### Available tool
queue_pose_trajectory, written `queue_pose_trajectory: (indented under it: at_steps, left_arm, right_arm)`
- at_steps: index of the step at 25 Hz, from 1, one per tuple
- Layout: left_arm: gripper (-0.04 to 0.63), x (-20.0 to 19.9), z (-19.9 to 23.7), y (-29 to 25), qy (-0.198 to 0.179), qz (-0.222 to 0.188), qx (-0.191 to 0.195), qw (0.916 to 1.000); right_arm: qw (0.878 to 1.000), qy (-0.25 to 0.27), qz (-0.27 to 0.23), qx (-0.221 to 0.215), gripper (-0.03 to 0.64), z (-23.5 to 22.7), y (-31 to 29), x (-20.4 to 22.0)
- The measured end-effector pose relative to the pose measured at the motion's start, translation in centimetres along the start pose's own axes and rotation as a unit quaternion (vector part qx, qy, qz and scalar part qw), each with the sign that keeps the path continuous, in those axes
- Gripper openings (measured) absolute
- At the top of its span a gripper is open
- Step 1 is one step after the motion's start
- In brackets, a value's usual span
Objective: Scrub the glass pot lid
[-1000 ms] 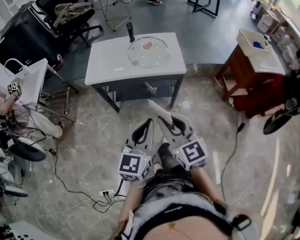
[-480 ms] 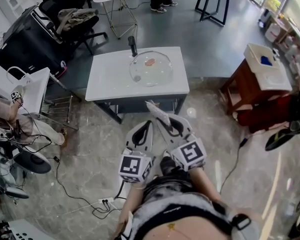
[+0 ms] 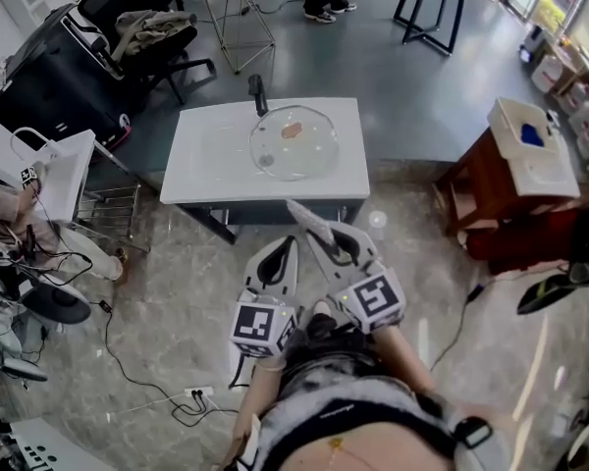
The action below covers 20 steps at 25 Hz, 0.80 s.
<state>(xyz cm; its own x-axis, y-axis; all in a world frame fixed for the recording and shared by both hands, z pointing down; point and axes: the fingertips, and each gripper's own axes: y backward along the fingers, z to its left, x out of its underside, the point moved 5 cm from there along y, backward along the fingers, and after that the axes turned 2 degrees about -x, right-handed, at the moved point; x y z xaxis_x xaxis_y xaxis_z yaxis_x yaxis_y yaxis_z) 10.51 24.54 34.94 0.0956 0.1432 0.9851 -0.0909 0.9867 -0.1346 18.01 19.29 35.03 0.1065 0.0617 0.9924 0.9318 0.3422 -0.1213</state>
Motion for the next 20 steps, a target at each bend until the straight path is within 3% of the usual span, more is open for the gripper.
queue_pose_trajectory:
  at_steps: [8, 20]
  left_arm:
    - [0.0, 0.1, 1.6, -3.5, 0.004, 0.006, 0.006, 1.0]
    - [0.0, -1.8, 9.0, -10.7, 0.001, 0.003, 0.072, 0.9974]
  right_arm:
    - [1.0, 0.001, 0.007, 0.004, 0.074, -2.2, -2.3, 0.5]
    - [0.997, -0.008, 0.001, 0.079, 0.075, -6.6, -10.2, -0.7]
